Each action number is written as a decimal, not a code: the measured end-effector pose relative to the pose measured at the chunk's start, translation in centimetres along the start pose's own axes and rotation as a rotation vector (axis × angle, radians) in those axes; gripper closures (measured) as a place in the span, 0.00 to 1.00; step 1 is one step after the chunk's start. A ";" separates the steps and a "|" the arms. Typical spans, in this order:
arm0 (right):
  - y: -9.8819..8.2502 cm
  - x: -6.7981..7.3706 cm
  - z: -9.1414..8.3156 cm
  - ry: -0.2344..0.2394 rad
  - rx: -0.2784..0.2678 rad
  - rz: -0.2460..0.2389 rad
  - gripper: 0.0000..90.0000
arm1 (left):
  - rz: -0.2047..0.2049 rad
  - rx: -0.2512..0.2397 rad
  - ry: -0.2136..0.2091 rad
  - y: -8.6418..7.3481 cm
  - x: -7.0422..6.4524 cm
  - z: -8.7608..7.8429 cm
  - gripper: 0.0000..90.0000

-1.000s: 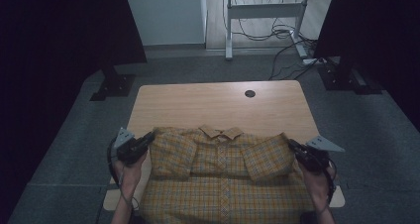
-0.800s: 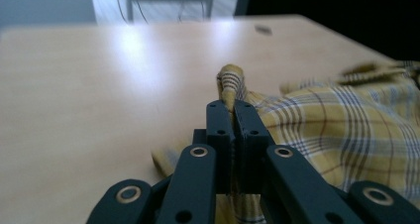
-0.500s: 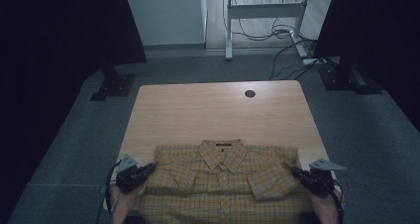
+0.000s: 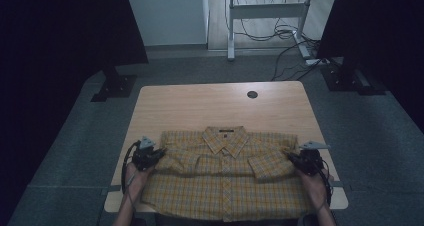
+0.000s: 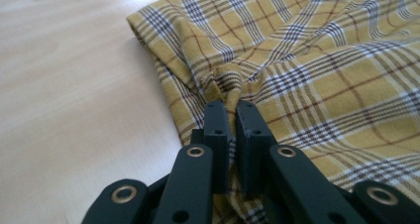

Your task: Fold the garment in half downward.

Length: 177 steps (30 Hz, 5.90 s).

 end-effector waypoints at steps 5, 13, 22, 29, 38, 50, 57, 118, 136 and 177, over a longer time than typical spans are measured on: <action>1.9 -0.7 1.9 -0.015 -0.004 0.023 0.96 | -0.043 0.009 0.010 1.5 1.6 1.6 0.95; 3.9 -1.1 0.0 -0.008 -0.157 0.026 0.96 | -0.119 -0.208 0.031 4.0 2.7 -1.8 0.97; 2.7 0.7 -7.0 0.033 -0.329 -0.039 0.96 | -0.062 -0.370 0.056 2.8 0.1 -8.0 0.97; -1.7 1.6 -8.0 0.067 -0.260 -0.039 0.96 | -0.079 -0.280 0.013 -2.8 -2.4 -8.0 0.96; -5.6 1.0 -5.8 0.086 -0.072 -0.018 0.93 | -0.110 -0.114 0.001 -6.1 -3.5 -6.5 0.88; -3.7 1.9 -6.9 0.118 -0.118 0.006 0.60 | -0.108 -0.100 -0.037 -3.2 -2.6 -6.6 0.65; -2.5 2.1 -6.5 0.101 -0.102 -0.016 0.80 | -0.061 -0.082 -0.023 -3.5 -3.1 -5.8 0.87; -6.8 5.3 -8.8 0.128 -0.067 -0.042 0.45 | 0.035 0.028 -0.041 -2.0 -5.0 -2.4 0.35; -4.0 3.5 -2.7 0.028 0.055 -0.084 0.25 | -0.002 0.029 0.000 -3.9 -7.0 -3.8 0.28; -5.2 6.1 -3.8 -0.057 0.054 -0.113 0.09 | -0.019 0.006 0.008 -2.0 -3.3 -1.1 0.25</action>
Point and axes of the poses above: each handheld gripper's, and its own axes: z roughly forward along the jaws, y roughly out of its top, x roughly to its left, the point moved 1 cm from there along z, roughly forward along the jaws, and after that the axes turned 5 degrees about z, right-handed, at the moved point
